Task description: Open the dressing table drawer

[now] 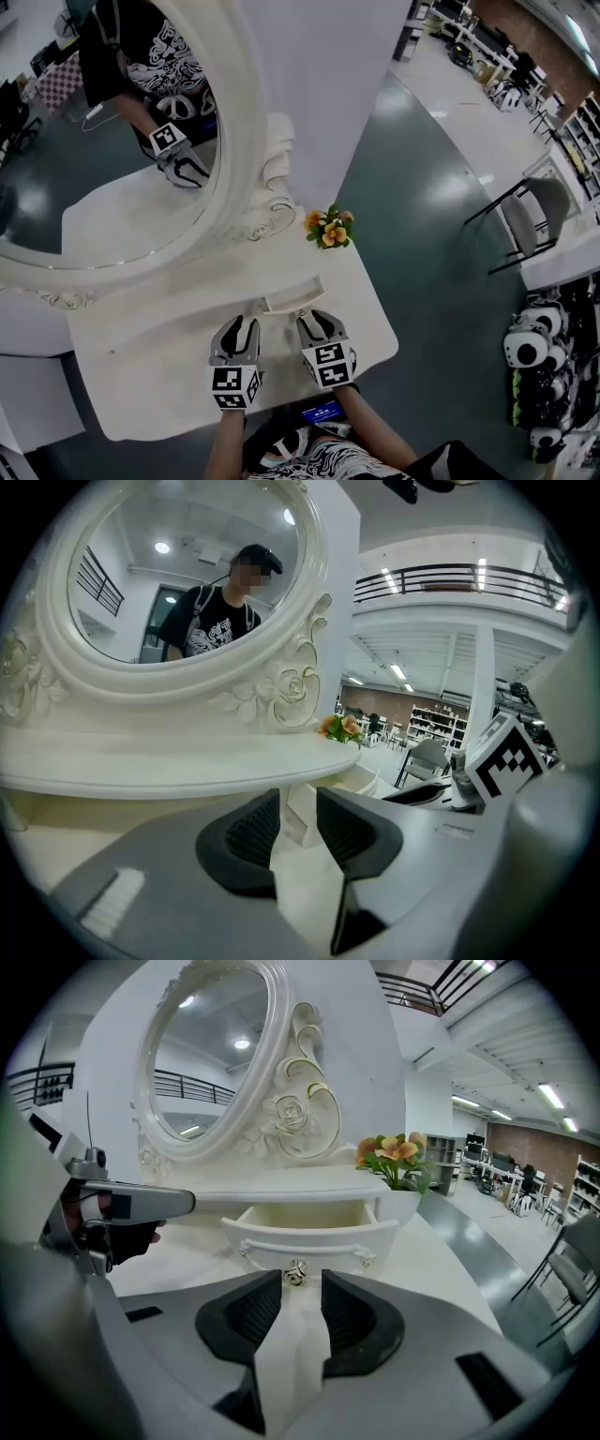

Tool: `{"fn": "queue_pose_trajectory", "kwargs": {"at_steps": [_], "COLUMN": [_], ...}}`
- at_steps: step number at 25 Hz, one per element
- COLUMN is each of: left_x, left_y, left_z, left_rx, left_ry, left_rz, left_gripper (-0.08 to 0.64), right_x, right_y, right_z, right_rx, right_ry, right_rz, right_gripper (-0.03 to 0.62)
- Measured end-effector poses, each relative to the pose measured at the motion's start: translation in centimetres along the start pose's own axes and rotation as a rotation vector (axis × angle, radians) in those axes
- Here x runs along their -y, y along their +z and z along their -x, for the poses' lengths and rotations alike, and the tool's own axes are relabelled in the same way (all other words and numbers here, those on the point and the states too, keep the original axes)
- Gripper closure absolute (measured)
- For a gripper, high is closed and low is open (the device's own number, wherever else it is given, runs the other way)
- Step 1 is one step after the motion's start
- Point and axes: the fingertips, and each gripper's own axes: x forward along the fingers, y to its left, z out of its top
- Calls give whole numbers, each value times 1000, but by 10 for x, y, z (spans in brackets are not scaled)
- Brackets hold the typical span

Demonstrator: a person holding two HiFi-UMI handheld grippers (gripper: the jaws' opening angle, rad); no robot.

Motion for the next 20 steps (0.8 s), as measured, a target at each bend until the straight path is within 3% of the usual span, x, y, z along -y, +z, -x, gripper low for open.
{"fn": "queue_pose_trajectory", "kwargs": {"at_steps": [7,13,20], "left_x": [15,29,40], "left_y": [21,40,51], "left_z": [22,43,61], "left_rx": [53,110,151], "left_ry": [-13,-25,-32], "left_rz": [-17,-32,-57], "left_gripper": [437,437,440], "right_x": [-4,-9,-16], "right_y": [13,35,50], "right_z": [39,70,97], "right_rx": [84,195,276], "right_ry": [-30,-24,-20], "right_rz": [34,13,14], "right_gripper": [510,589,589]}}
